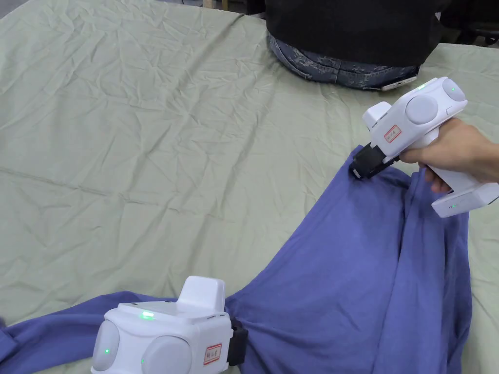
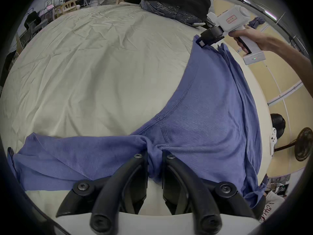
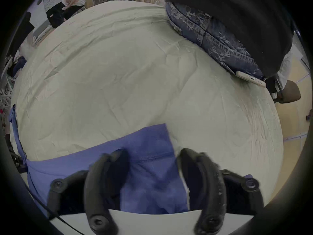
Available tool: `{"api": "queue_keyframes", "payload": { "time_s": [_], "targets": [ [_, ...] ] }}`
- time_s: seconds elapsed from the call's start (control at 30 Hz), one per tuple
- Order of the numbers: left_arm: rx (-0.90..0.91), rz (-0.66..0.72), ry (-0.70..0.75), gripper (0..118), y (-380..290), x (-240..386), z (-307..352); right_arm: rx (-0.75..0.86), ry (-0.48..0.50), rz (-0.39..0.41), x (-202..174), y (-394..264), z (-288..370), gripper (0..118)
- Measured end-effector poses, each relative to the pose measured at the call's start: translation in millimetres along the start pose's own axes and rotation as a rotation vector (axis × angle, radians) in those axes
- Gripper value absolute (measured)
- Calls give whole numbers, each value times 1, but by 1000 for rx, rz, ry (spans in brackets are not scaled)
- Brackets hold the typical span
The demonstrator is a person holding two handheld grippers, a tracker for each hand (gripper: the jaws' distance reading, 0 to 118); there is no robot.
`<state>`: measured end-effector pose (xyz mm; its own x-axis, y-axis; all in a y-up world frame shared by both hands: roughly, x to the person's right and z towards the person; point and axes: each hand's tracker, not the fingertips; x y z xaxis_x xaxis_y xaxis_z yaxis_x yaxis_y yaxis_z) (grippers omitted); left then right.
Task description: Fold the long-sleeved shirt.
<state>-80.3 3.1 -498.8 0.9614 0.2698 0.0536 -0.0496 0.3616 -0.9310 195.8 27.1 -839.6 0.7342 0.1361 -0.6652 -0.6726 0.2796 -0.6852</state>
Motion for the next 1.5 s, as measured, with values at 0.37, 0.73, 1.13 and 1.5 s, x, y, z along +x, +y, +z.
{"api": "queue_keyframes", "payload": {
  "time_s": [0.37, 0.73, 1.13, 1.5],
  "targets": [
    [142, 63, -132, 13, -6, -25, 45, 207, -75, -96, -42, -38, 85, 4],
    [353, -108, -112, 13, 20, -24, 176, 502, -174, -234, -70, -118, 312, 4],
    [645, -375, -45, 12, 93, -22, 389, 801, -266, -404, -112, -194, 505, 4],
    [799, -574, 14, 12, 157, 22, 544, 963, -338, -430, -157, -211, 620, 4]
  ]
}}
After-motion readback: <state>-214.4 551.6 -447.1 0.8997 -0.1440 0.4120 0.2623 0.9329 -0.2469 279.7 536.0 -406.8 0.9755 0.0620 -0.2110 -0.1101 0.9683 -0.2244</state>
